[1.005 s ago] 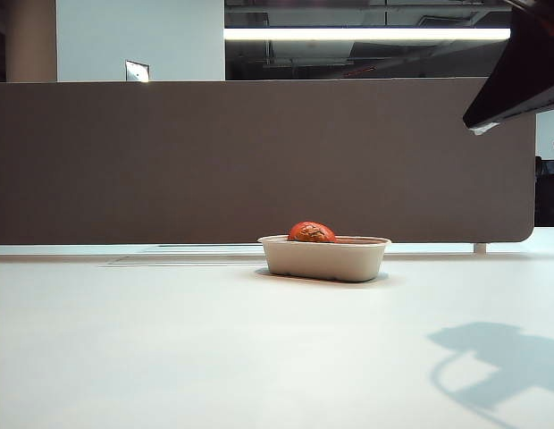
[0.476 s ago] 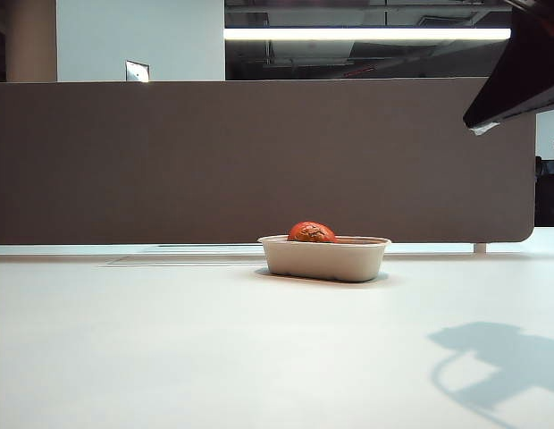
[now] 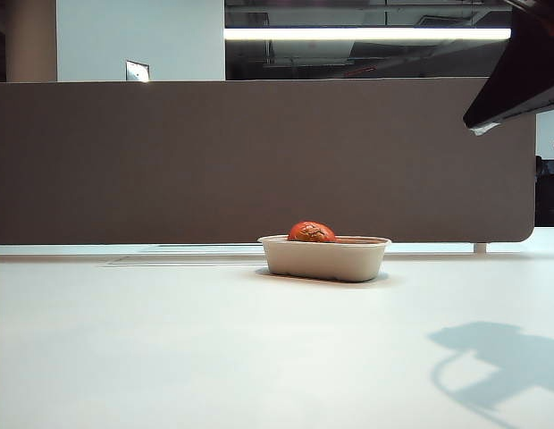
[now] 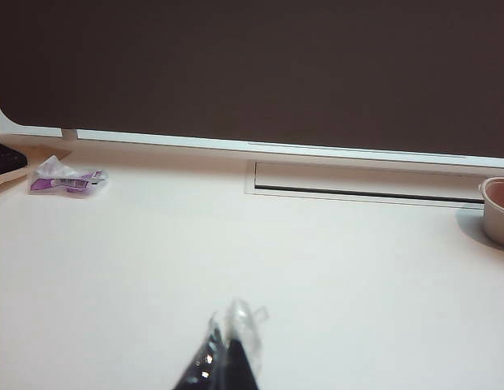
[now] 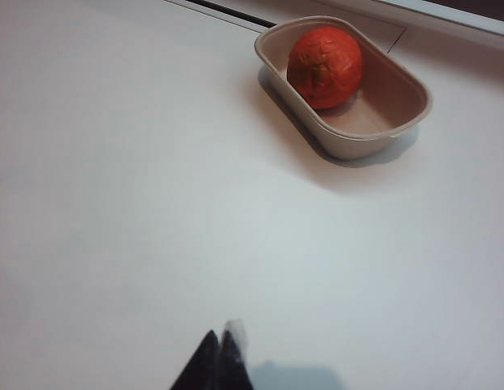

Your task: Pick up the orange and place it into the paper lunchbox.

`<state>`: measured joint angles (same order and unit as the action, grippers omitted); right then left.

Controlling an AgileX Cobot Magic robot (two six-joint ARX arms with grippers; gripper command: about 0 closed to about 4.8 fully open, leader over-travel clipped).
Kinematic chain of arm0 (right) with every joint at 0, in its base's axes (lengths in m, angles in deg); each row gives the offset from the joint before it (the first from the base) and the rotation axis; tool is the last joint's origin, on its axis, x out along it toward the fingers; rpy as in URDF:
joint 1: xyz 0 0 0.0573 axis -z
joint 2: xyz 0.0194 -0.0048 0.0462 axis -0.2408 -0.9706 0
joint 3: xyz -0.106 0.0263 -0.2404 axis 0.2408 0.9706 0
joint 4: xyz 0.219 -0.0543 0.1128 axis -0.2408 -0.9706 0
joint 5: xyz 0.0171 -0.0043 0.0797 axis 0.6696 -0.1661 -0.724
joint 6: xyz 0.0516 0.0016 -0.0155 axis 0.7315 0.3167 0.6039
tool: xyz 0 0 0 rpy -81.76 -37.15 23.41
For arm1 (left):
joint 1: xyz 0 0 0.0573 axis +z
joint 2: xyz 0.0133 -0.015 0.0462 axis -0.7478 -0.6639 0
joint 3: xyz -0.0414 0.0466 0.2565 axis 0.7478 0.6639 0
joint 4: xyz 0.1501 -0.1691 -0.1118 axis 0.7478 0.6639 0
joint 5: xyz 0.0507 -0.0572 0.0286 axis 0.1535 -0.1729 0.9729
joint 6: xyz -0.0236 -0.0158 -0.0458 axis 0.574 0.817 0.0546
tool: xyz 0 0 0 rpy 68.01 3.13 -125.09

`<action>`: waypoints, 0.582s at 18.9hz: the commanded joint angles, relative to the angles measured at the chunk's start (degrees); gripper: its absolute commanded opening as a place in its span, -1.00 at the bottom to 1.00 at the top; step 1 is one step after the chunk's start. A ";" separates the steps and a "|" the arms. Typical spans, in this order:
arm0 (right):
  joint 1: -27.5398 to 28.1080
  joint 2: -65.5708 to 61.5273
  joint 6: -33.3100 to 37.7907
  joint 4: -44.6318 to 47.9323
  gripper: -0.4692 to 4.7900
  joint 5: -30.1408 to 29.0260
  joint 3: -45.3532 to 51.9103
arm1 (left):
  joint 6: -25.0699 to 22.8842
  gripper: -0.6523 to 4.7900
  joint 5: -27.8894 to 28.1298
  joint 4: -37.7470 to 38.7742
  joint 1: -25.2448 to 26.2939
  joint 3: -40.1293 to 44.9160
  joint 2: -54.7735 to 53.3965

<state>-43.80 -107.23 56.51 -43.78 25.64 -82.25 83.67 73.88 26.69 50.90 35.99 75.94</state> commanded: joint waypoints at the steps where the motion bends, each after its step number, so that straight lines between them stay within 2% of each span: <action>1: 0.00 0.17 -0.07 0.77 -0.84 -0.33 -0.26 | 0.20 -0.78 0.07 -0.44 0.04 0.09 0.22; 8: 0.15 0.68 -0.09 0.61 -0.84 -0.24 -0.15 | 0.20 -0.78 0.07 -0.44 0.04 0.09 0.22; 11: 2.91 3.52 -0.15 0.37 -0.84 -0.02 -0.09 | 0.17 -0.78 0.09 -0.44 0.04 0.09 0.22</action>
<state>-42.03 -103.96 56.49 -44.18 25.54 -82.25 83.67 73.96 26.73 50.93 35.99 75.94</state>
